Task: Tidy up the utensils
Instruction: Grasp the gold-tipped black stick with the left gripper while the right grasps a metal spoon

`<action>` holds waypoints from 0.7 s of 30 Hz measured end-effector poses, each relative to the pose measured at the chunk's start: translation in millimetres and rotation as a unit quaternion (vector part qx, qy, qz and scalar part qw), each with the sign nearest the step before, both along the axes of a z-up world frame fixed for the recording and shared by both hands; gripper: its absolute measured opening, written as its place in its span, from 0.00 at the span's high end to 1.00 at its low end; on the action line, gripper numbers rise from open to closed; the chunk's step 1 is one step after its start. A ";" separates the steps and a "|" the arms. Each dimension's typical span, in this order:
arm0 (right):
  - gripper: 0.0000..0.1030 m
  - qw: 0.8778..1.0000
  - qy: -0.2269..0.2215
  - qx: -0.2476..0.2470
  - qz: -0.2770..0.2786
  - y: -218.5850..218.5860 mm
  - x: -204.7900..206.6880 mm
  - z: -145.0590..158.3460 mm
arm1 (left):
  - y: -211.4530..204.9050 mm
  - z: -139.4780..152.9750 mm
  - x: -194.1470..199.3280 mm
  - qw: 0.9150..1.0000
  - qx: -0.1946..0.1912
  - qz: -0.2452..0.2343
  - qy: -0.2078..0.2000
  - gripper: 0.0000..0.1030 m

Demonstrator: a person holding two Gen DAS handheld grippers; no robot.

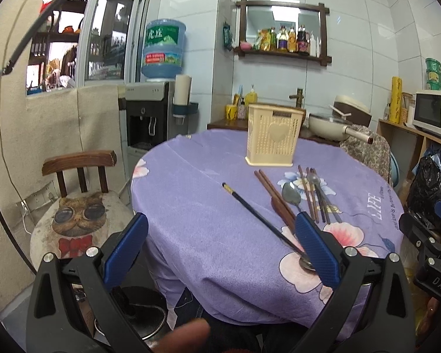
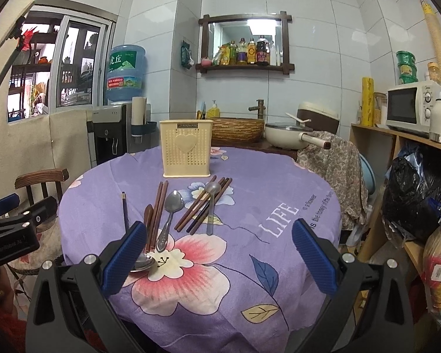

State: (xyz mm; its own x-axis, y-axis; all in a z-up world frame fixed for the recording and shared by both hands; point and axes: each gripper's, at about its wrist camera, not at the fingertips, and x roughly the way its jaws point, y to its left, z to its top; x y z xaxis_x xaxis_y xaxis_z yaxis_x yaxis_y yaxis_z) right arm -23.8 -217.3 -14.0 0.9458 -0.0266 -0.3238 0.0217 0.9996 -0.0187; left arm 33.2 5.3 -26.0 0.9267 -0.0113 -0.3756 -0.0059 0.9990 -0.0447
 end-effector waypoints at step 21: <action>0.16 0.981 0.177 -0.038 0.070 -19.3 187.1 4.6 | 8.8 -17.4 183.5 0.978 0.018 -0.020 0.207 0.22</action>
